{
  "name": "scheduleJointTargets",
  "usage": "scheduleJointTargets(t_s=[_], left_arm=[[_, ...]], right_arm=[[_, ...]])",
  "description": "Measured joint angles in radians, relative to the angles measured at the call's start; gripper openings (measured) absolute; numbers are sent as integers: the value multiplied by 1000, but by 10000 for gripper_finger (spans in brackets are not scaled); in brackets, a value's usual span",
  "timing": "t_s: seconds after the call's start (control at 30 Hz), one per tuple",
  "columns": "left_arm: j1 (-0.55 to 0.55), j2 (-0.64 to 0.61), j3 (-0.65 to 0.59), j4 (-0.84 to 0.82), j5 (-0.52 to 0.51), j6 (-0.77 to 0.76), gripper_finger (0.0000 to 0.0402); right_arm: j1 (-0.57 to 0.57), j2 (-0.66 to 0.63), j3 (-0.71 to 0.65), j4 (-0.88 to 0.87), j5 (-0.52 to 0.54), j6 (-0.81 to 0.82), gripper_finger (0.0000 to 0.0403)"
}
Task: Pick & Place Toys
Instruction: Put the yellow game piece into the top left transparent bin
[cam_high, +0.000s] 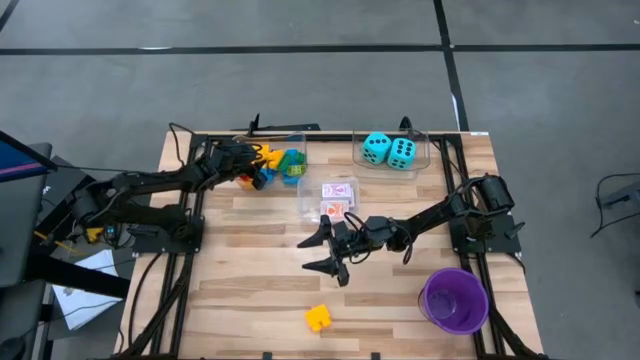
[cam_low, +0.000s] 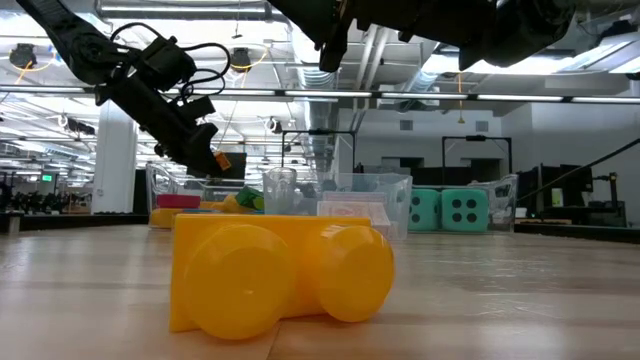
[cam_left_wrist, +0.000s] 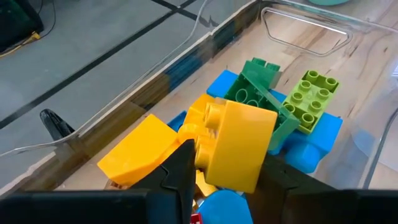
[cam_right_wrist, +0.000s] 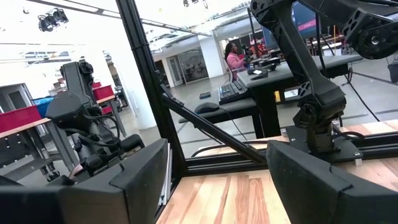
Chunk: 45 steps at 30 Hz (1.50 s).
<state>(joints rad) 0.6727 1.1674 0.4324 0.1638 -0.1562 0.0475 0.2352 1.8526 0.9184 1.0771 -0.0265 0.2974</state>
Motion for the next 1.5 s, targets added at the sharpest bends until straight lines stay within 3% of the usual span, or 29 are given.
scheduleJointTargets(t_s=[0.77, 1.2, 1.4, 1.5], left_arm=[[0, 0, 0, 2, 0, 26, 190], [0, 0, 0, 27, 1, 26, 191], [0, 0, 0, 27, 1, 26, 197], [0, 0, 0, 28, 1, 26, 200]], right_arm=[[0, 0, 0, -1, -1, 0, 265], [0, 0, 0, -21, -6, -6, 265], [-6, 0, 0, -52, -263, -12, 265], [14, 0, 3, -42, -297, -69, 265]])
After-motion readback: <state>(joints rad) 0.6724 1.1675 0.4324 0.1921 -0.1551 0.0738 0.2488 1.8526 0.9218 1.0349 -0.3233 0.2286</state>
